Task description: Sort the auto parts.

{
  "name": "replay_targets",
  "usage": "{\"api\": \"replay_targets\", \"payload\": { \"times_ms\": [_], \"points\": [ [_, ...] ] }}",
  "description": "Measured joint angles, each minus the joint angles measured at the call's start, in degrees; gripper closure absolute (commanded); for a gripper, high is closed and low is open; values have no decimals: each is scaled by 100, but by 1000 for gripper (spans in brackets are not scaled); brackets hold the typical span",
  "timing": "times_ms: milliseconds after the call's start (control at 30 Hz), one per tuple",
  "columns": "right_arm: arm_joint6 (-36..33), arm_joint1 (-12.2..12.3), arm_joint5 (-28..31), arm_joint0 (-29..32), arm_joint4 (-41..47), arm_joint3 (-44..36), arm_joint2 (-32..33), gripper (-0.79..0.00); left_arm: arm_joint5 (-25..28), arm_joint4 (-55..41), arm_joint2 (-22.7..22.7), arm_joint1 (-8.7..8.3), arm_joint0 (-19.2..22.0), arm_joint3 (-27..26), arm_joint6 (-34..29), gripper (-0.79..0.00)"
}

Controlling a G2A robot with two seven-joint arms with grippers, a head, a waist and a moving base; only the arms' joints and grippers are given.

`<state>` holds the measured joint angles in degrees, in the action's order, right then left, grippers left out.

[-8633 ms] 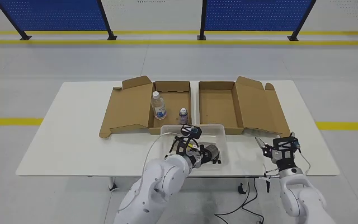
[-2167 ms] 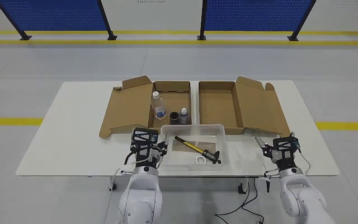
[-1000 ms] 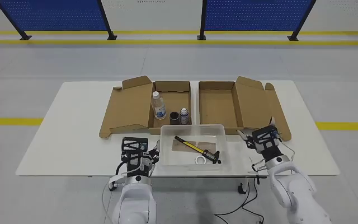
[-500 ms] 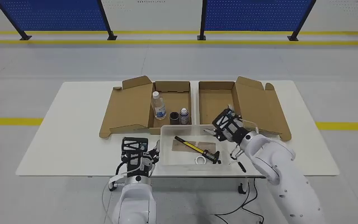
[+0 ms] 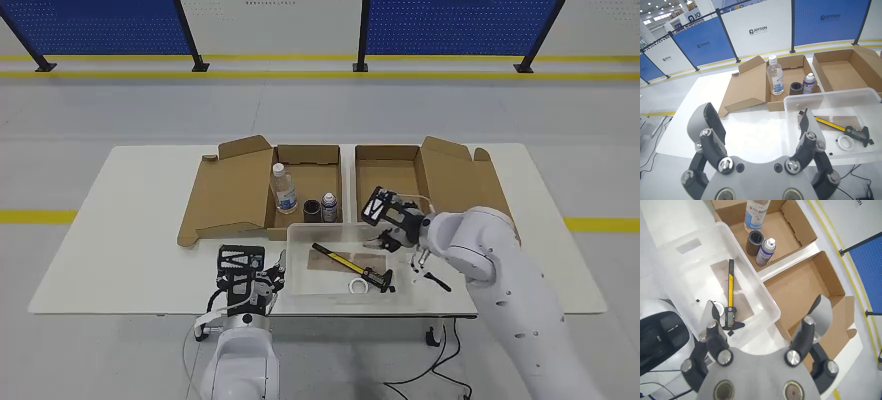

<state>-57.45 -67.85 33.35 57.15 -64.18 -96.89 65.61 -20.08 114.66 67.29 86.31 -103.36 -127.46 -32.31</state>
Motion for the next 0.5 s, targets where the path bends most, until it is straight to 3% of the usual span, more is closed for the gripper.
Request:
{"api": "replay_targets", "payload": {
  "times_ms": [300, 500],
  "points": [
    [-144, -42, 60, -221, 246, 606, -408, -785, 0, 0, 0, 0, 0, 0, 0, -785],
    [-165, -50, 448, -389, 393, 842, -586, -785, 0, 0, 0, 0, 0, 0, 0, -785]
  ]
}}
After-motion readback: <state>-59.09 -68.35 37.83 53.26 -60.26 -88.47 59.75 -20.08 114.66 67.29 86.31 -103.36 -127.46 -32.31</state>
